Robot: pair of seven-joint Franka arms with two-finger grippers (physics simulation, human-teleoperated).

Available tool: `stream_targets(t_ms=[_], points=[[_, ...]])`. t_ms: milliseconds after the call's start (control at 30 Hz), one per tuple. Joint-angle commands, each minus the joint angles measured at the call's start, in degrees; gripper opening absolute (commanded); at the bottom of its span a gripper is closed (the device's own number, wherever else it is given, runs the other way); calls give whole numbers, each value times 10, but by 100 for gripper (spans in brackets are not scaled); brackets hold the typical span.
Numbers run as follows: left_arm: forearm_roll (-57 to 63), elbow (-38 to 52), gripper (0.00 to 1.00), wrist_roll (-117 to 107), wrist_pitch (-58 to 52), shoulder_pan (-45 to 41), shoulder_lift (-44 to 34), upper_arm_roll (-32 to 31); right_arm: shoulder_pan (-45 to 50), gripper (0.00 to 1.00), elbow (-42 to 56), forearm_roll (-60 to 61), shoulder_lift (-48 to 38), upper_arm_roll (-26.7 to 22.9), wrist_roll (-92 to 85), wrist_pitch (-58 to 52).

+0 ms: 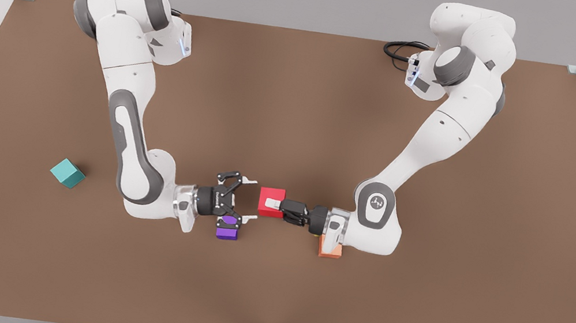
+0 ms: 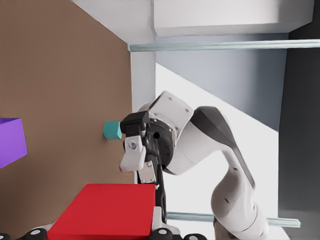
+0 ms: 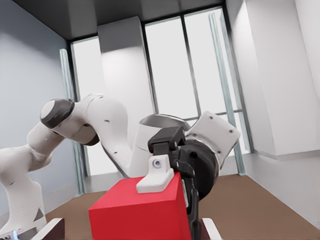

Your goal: Pick up red wooden cube and pass to hand red wooden cube and place in blue wooden cube

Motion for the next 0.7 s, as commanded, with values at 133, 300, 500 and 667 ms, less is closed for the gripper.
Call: stream_targets(t_ms=[133,300,500,667], points=[[-8,2,55,34,-1,-2,3,0,11,100,13,9,4,1,7,16],[-8,4,55,34,-1,-2,5,0,21,100,28,10,13,1,17,27],[-8,4,55,34,-2,-2,4,0,31,100,43,14,21,1,35,40],[-8,4,55,34,-1,-2,5,0,37,100,48,15,35,1,36,40]])
